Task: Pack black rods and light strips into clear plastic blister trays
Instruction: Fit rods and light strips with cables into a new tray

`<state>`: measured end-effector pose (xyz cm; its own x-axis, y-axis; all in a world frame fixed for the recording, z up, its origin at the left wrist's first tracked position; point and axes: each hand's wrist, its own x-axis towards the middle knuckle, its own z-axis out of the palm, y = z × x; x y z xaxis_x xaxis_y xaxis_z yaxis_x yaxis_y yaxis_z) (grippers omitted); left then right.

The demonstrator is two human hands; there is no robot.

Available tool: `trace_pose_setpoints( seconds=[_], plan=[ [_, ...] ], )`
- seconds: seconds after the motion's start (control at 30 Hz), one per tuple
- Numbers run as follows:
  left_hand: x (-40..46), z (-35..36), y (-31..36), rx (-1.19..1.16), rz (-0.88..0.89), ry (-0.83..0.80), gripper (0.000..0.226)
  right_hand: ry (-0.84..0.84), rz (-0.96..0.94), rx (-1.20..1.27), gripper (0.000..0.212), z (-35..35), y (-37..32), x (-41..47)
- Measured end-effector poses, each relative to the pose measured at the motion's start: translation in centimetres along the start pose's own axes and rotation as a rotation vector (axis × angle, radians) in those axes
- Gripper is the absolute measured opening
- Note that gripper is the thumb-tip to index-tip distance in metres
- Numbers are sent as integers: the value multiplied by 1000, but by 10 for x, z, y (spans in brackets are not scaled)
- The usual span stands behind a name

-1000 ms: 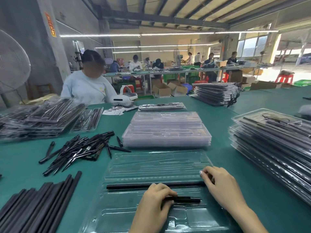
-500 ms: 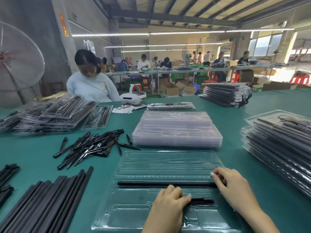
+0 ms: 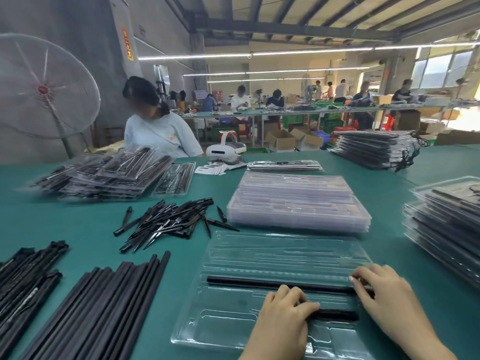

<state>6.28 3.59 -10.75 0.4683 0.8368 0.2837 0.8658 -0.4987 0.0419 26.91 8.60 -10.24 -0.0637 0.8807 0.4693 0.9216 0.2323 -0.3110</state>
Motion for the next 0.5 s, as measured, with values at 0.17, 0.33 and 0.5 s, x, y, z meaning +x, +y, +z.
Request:
trace_pose_setpoints(
  seconds=[0.17,0.33,0.5],
  plan=[
    [1,-9,-8,-255,19,72,36,64,-260,230,15,2,-21,-5],
    [-9,-23,-38,-462,-80,7,32,-150,-562,253,9,9,-42,-11],
    [-35,-55,-109,-278,-348,138,26,-214,-508,278,24,6,-38,-12]
  ],
)
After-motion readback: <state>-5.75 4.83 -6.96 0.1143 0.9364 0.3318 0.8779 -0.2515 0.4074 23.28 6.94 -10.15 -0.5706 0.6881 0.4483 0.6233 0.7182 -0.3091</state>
